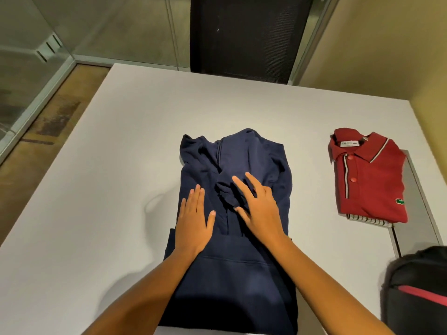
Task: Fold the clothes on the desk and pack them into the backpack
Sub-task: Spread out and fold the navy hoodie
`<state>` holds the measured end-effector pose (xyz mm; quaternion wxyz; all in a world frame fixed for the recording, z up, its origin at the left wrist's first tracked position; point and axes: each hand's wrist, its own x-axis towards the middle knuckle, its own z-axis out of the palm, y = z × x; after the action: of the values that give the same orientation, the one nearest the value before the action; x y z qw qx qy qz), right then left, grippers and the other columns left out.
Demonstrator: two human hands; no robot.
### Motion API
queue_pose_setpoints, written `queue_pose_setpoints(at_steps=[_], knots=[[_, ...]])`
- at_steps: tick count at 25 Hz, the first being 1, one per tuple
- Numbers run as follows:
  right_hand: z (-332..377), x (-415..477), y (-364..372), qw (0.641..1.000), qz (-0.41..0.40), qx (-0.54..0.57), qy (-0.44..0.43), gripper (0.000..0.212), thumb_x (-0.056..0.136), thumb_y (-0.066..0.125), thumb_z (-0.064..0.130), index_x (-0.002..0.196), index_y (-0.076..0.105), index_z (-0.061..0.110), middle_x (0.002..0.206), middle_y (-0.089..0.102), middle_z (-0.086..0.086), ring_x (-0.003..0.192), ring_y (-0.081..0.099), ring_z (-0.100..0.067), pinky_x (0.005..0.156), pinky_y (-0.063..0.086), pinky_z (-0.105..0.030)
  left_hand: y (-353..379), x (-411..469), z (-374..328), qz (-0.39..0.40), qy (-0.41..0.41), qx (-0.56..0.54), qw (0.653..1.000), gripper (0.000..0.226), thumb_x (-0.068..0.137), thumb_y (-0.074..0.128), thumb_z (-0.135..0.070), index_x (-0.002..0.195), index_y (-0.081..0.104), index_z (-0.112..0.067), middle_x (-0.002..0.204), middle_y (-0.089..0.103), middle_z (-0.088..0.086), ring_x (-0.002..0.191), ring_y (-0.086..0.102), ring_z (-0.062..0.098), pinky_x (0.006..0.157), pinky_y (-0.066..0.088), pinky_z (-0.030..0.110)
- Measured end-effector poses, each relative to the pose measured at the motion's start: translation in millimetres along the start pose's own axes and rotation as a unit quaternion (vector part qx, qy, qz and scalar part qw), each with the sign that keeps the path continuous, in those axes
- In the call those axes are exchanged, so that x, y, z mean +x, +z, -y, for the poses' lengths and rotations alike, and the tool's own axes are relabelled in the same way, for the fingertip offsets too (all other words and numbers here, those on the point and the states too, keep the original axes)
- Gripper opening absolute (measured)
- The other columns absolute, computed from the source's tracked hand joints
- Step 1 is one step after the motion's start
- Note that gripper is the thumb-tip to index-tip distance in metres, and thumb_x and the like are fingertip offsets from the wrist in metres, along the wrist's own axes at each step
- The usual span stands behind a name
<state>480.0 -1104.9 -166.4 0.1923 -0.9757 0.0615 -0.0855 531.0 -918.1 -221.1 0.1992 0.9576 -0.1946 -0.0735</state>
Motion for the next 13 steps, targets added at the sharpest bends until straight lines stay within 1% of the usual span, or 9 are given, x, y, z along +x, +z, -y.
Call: queue_pose_setpoints(at_steps=[1, 2, 3, 4, 5, 7, 9, 11, 13], knots=[[3.4, 14.7, 1.5, 1.0, 0.009, -0.008, -0.013, 0.075, 0.081, 0.076, 0.015, 0.146, 0.041, 0.028, 0.138, 0.049, -0.007, 0.098, 0.056, -0.027, 0.069, 0.055, -0.036, -0.3, 0.0, -0.7, -0.001, -0.003, 0.0, 1.0, 0.069, 0.095, 0.017, -0.05, 0.155, 0.007, -0.016, 0.162, 0.0, -0.004, 0.149, -0.002, 0.012, 0.122, 0.001, 0.033], [7.9, 27.1, 3.3, 1.0, 0.012, -0.002, -0.029, 0.066, 0.079, 0.075, 0.007, 0.139, 0.051, 0.023, 0.122, 0.058, -0.008, 0.087, 0.059, -0.028, 0.058, 0.055, -0.038, -1.6, 0.4, -1.8, -0.002, -0.005, -0.001, 1.0, 0.069, 0.095, 0.016, -0.049, 0.155, 0.008, -0.016, 0.162, 0.001, -0.004, 0.149, -0.001, 0.012, 0.122, 0.002, 0.033], [12.9, 36.4, 5.1, 0.999, 0.001, 0.007, -0.046, 0.057, 0.076, 0.074, -0.002, 0.129, 0.06, 0.016, 0.107, 0.061, -0.008, 0.078, 0.06, -0.029, 0.051, 0.054, -0.038, -2.0, 0.9, -1.9, -0.002, -0.008, -0.005, 1.0, 0.067, 0.096, 0.016, -0.048, 0.155, 0.009, -0.016, 0.161, 0.002, -0.005, 0.149, 0.0, 0.012, 0.122, 0.003, 0.033], [19.0, 41.2, 5.9, 0.998, -0.014, 0.012, -0.066, 0.051, 0.074, 0.073, -0.006, 0.121, 0.065, 0.011, 0.097, 0.062, -0.009, 0.074, 0.06, -0.029, 0.048, 0.053, -0.037, -2.4, 0.7, -2.3, -0.001, -0.011, -0.013, 1.0, 0.065, 0.096, 0.017, -0.045, 0.155, 0.01, -0.017, 0.161, 0.003, -0.005, 0.149, 0.001, 0.011, 0.122, 0.004, 0.033], [25.3, 41.1, 7.4, 0.995, -0.028, 0.006, -0.091, 0.047, 0.072, 0.074, -0.007, 0.116, 0.066, 0.008, 0.093, 0.062, -0.009, 0.074, 0.06, -0.027, 0.048, 0.052, -0.035, -2.6, 0.0, -2.7, 0.001, -0.018, -0.031, 0.999, 0.062, 0.098, 0.019, -0.041, 0.155, 0.011, -0.018, 0.161, 0.006, -0.006, 0.149, 0.002, 0.011, 0.122, 0.005, 0.032], [33.3, 28.1, 14.8, 0.99, -0.046, -0.014, -0.133, 0.042, 0.068, 0.078, -0.004, 0.109, 0.069, 0.006, 0.089, 0.063, -0.009, 0.076, 0.059, -0.023, 0.05, 0.049, -0.029, -3.0, -0.6, -4.0, -0.002, -0.043, -0.09, 0.995, 0.055, 0.101, 0.028, -0.03, 0.154, 0.016, -0.021, 0.161, 0.013, -0.006, 0.149, 0.007, 0.013, 0.121, 0.009, 0.03], [34.6, 7.7, 27.6, 0.991, -0.042, -0.04, -0.124, 0.047, 0.06, 0.084, -0.004, 0.103, 0.071, 0.005, 0.089, 0.064, -0.008, 0.077, 0.059, -0.022, 0.056, 0.05, -0.028, -3.7, -2.2, -5.5, -0.019, -0.066, -0.131, 0.989, 0.05, 0.1, 0.037, -0.016, 0.149, 0.028, -0.019, 0.159, 0.021, -0.006, 0.148, 0.017, 0.015, 0.114, 0.022, 0.026], [36.8, -10.4, 37.9, 0.993, -0.002, -0.061, -0.096, 0.062, 0.055, 0.086, -0.002, 0.113, 0.068, 0.004, 0.104, 0.065, -0.009, 0.091, 0.061, -0.024, 0.072, 0.055, -0.029, -4.0, -4.7, -5.6, -0.04, -0.079, -0.151, 0.985, 0.045, 0.096, 0.041, -0.005, 0.141, 0.038, -0.013, 0.152, 0.032, -0.007, 0.142, 0.031, 0.016, 0.106, 0.037, 0.028], [42.4, -20.6, 37.9, 0.996, 0.024, -0.044, -0.074, 0.066, 0.056, 0.083, -0.001, 0.12, 0.065, 0.005, 0.12, 0.062, -0.011, 0.106, 0.059, -0.027, 0.088, 0.053, -0.032, -4.8, -4.9, -5.5, -0.045, -0.086, -0.17, 0.981, 0.044, 0.096, 0.043, -0.004, 0.139, 0.04, -0.011, 0.144, 0.04, -0.007, 0.135, 0.04, 0.015, 0.1, 0.04, 0.026]])
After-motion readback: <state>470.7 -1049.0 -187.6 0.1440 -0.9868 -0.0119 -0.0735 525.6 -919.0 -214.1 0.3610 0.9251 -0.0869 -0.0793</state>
